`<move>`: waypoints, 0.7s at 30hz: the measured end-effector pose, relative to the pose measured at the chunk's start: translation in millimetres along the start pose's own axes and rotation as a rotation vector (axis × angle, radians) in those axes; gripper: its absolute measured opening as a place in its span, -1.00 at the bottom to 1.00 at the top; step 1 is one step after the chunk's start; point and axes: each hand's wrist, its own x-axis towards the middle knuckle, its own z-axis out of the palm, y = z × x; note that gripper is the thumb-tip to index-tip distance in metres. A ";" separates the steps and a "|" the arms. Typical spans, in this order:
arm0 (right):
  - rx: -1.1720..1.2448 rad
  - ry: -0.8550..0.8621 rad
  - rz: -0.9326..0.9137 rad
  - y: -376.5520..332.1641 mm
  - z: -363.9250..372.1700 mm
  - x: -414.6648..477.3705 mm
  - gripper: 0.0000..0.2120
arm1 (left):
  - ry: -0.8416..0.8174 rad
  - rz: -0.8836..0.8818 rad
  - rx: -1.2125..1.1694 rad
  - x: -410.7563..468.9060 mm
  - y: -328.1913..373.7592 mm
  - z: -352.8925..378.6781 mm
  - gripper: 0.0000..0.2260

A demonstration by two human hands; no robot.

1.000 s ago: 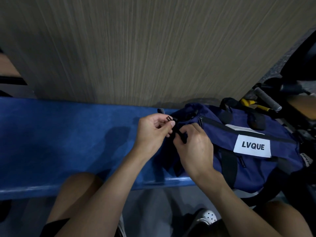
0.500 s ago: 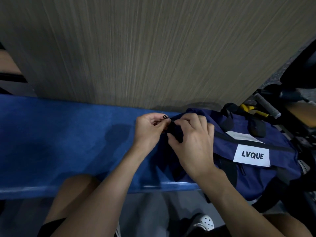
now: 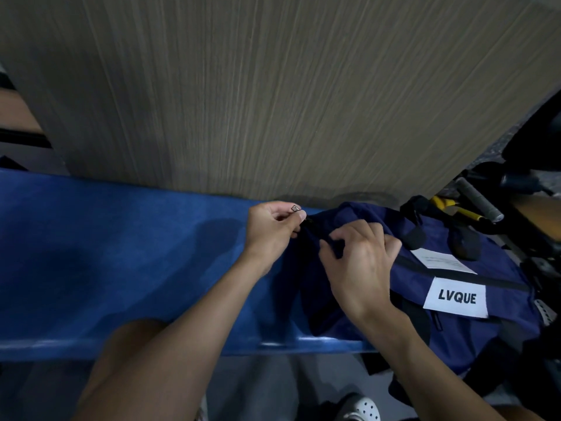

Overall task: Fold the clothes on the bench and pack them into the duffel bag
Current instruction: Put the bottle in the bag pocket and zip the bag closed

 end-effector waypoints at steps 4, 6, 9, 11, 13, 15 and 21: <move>0.086 0.015 0.005 6.1 -5.9 -2.5 -0.90 | 0.017 -0.062 -0.011 18.3 -7.9 7.1 -0.83; 0.107 0.033 -0.024 10.8 -8.5 -4.6 -0.90 | 0.024 -0.075 0.003 24.8 -16.4 7.5 -0.80; 0.139 0.047 -0.026 15.7 -10.1 -5.9 -0.90 | 0.059 -0.085 0.051 32.5 -30.4 7.3 -0.83; 0.170 0.059 -0.015 16.9 -9.8 -5.9 -0.91 | 0.078 -0.099 0.076 38.0 -37.5 7.2 -0.85; 0.198 0.065 -0.008 17.3 -9.1 -6.2 -0.92 | 0.084 -0.127 0.090 43.8 -42.7 6.0 -0.93; 0.217 0.066 -0.005 17.6 -8.6 -6.8 -0.92 | 0.087 -0.144 0.112 48.8 -45.7 3.9 -0.95; 0.272 0.034 -0.009 18.0 -11.0 -7.5 -0.92 | 0.129 -0.174 0.204 60.2 -63.5 -0.9 -0.87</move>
